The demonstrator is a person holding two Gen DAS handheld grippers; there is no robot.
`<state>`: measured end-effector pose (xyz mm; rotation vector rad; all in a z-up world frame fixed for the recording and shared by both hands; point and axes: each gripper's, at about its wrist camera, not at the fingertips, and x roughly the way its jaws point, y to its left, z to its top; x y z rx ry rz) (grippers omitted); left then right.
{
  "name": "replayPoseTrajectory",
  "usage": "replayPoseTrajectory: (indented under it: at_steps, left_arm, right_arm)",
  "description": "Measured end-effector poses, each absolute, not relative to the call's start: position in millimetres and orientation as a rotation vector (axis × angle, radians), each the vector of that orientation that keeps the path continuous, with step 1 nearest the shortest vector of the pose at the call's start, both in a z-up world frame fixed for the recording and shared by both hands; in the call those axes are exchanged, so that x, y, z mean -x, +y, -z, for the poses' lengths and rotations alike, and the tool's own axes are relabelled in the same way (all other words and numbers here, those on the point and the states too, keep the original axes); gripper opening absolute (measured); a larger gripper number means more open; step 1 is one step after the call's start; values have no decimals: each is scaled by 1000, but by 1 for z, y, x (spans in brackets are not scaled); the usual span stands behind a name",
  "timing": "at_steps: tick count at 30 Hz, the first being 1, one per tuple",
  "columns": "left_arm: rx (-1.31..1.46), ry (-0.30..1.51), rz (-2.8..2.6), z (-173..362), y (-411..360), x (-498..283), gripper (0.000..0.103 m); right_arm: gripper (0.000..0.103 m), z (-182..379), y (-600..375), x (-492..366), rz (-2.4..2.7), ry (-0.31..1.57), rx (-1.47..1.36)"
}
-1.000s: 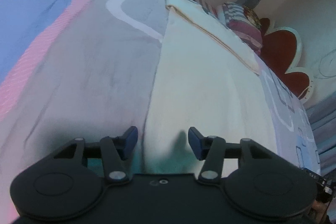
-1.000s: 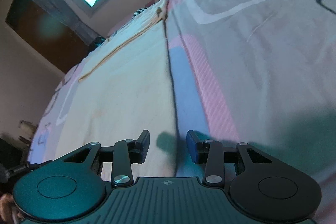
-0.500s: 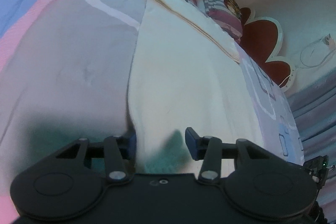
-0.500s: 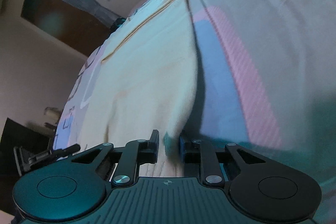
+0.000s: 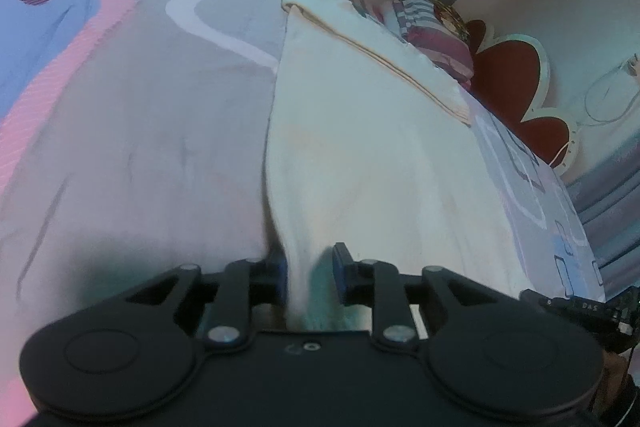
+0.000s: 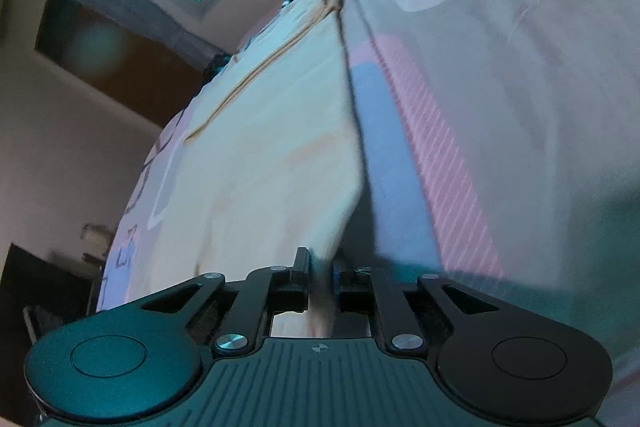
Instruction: Fold small clothes
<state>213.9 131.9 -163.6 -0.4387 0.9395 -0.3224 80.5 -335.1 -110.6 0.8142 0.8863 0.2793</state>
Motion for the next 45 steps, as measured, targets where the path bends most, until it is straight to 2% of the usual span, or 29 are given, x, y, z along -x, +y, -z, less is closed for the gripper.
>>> replayPoseTrajectory:
  at_steps: [16, 17, 18, 22, 26, 28, 30, 35, 45]
  left_arm:
    - [442, 943, 362, 166, 140, -203, 22]
    - [438, 946, 360, 165, 139, -204, 15]
    - [428, 943, 348, 162, 138, -205, 1]
    - [506, 826, 373, 139, 142, -197, 2]
    - [483, 853, 301, 154, 151, -196, 2]
    - [520, 910, 264, 176, 158, -198, 2]
    - [570, 895, 263, 178, 162, -196, 2]
    - [521, 888, 261, 163, 153, -199, 2]
    - [656, 756, 275, 85, 156, -244, 2]
  right_arm:
    - [10, 119, -340, -70, -405, 894, -881]
    - [2, 119, -339, -71, -408, 894, -879]
    - [2, 116, -338, -71, -406, 891, -864]
    - [2, 83, -332, -70, -420, 798, -789]
    - [2, 75, -337, -61, -396, 719, -784]
    - [2, 95, -339, -65, -345, 788, -763]
    - [2, 112, -336, -67, -308, 866, -755]
    - [2, 81, -328, -67, -323, 796, -712]
    - [2, -12, -315, -121, -327, 672, -590]
